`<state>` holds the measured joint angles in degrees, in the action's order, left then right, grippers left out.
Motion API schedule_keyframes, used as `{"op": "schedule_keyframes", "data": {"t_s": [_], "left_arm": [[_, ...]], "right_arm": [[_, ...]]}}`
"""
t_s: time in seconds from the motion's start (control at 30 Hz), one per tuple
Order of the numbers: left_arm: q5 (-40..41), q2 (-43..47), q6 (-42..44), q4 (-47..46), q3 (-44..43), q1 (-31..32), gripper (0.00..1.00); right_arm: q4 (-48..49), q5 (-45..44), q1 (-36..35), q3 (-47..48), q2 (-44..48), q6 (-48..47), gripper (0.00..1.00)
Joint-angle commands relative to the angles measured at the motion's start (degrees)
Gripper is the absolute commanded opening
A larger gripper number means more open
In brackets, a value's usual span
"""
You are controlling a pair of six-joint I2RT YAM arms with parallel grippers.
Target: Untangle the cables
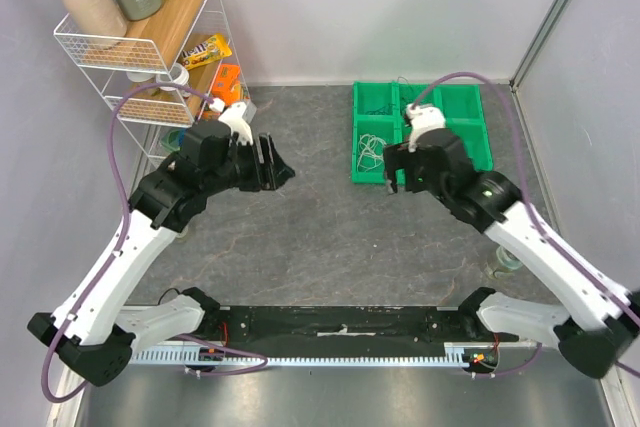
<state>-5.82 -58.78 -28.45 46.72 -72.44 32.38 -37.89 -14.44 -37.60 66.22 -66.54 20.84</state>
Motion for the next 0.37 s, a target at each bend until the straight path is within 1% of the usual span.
{"op": "schedule_keyframes", "data": {"t_s": [0.0,0.03,0.13,0.23,0.33], "left_arm": [[2.5,-2.2,-1.4,-8.7,-7.4,0.1,0.68],[2.9,-2.4,-1.2,-9.1,-8.5,0.0,0.68],[4.6,-2.0,0.2,-10.6,-11.1,0.0,0.68],[5.6,-1.1,3.0,-12.1,-14.4,0.0,0.68],[8.5,-0.1,6.1,-14.0,-18.7,-0.1,0.70]], "right_arm": [[-4.9,-13.0,-0.1,6.4,6.9,-2.7,0.96],[-5.8,-14.8,-0.1,8.3,7.5,-3.5,0.98],[-7.2,-17.7,-0.1,13.0,9.9,-5.2,0.98],[-5.9,-19.0,0.0,17.5,12.5,-8.1,0.98],[-3.9,-21.2,-0.1,23.5,13.3,-10.5,0.98]]}}
